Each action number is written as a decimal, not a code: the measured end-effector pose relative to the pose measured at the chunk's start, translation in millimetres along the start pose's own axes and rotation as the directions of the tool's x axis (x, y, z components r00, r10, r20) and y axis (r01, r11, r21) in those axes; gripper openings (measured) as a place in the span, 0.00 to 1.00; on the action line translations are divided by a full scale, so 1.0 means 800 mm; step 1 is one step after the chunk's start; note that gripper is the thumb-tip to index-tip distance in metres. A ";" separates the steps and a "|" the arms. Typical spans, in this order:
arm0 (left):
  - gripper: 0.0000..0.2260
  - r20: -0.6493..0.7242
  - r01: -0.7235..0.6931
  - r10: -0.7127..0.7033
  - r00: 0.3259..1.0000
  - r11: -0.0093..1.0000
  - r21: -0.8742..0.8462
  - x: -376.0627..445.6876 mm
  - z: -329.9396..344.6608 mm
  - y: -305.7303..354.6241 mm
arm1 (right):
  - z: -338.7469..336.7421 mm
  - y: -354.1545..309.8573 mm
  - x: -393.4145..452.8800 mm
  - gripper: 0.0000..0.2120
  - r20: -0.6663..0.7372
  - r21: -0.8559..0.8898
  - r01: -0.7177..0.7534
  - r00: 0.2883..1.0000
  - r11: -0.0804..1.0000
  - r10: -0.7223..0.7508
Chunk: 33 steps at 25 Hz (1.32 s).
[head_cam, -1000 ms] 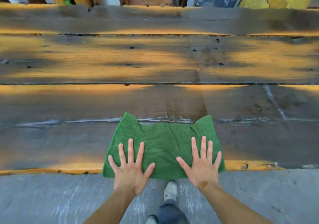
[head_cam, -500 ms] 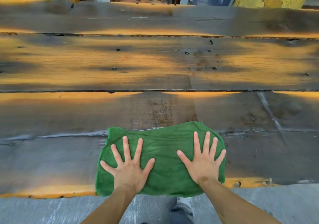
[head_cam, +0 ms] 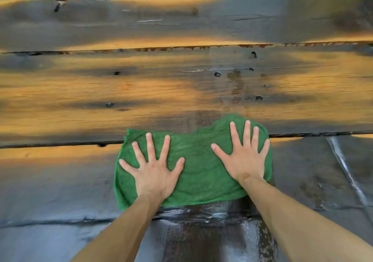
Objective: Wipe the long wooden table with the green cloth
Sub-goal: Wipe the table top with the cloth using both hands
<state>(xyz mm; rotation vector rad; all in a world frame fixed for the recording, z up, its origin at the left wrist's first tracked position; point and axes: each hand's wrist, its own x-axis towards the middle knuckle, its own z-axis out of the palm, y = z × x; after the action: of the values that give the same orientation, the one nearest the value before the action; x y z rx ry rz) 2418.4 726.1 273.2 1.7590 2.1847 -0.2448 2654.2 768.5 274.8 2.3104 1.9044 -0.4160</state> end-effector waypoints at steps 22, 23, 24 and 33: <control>0.34 -0.170 -0.014 0.013 0.985 1.000 -0.004 0.500 -0.165 0.125 | -0.122 -0.092 0.504 0.43 -0.124 0.031 0.058 0.991 0.998 -0.054; 0.34 -0.170 -0.025 0.026 0.985 1.000 0.004 0.517 -0.171 0.128 | -0.127 -0.095 0.520 0.42 -0.122 0.027 0.059 0.991 0.998 -0.055; 0.34 -0.170 -0.038 0.038 0.985 0.999 0.000 0.536 -0.179 0.132 | -0.132 -0.098 0.539 0.42 -0.125 0.019 0.051 0.991 0.998 -0.049; 0.33 -0.209 -0.066 0.058 0.976 0.997 -0.031 0.711 -0.238 0.182 | -0.176 -0.125 0.702 0.40 -0.152 0.048 0.011 0.988 0.999 -0.004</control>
<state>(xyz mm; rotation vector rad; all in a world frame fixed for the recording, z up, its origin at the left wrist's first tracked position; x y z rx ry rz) 2426.4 1342.9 259.4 1.9046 2.2532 -0.0039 2672.0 1355.9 257.8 2.4314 1.9924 -0.2976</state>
